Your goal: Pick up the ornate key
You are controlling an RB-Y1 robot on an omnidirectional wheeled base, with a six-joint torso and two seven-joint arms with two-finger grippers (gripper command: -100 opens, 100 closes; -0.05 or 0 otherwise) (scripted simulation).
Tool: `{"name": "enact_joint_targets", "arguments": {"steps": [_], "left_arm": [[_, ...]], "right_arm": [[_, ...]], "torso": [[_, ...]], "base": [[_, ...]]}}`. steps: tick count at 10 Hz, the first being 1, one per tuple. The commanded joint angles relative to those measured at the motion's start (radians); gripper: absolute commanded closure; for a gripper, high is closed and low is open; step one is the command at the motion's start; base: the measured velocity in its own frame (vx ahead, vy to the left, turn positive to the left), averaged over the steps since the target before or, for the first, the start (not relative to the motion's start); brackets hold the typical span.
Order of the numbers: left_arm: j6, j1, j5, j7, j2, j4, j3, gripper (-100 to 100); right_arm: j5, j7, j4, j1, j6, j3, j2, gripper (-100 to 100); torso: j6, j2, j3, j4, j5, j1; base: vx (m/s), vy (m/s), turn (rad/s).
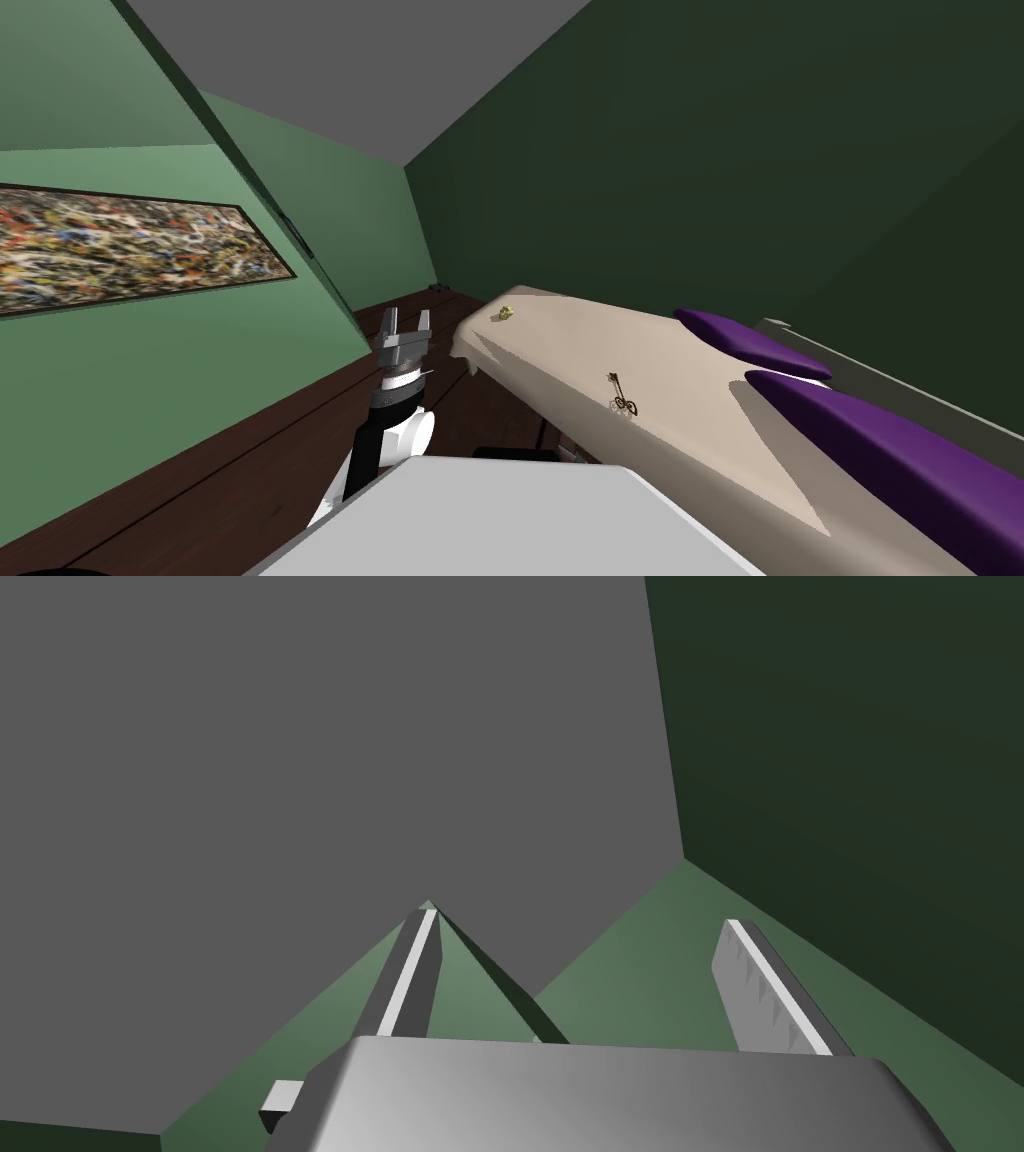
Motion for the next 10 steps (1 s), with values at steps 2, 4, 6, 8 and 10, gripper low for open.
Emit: {"name": "enact_joint_targets", "arguments": {"steps": [2,4,6,8,10], "left_arm": [[0.000,0.000,0.000,0.000,0.000,0.000,0.000,0],[0.000,0.000,0.000,0.000,0.000,0.000,0.000,0],[0.000,0.000,0.000,0.000,0.000,0.000,0.000,0],[0.000,0.000,0.000,0.000,0.000,0.000,0.000,0],[0.000,0.000,0.000,0.000,0.000,0.000,0.000,0]], "right_arm": [[0.074,0.044,0.026,-0.008,0.004,0.028,-0.067,-100],[0.133,0.082,0.055,-0.021,0.008,0.055,-0.113,-100],[0.192,0.119,0.084,-0.036,0.011,0.081,-0.158,-100],[0.251,0.154,0.113,-0.052,0.014,0.105,-0.201,-100],[0.309,0.189,0.142,-0.069,0.016,0.127,-0.242,-100]], "torso": [[0.000,-0.001,0.000,0.000,0.000,0.000],[0.000,-0.002,-0.001,0.000,0.000,-0.001],[0.000,-0.001,-0.001,0.000,-0.001,-0.003],[0.000,-0.001,0.000,0.000,-0.001,-0.002],[0.000,-0.002,-0.001,0.000,-0.001,-0.003]], "base": [[0.087,0.011,-0.001],[0.098,0.001,0.003],[0.087,-0.021,0.003],[0.082,-0.015,0.006],[0.104,-0.018,0.009]]}}
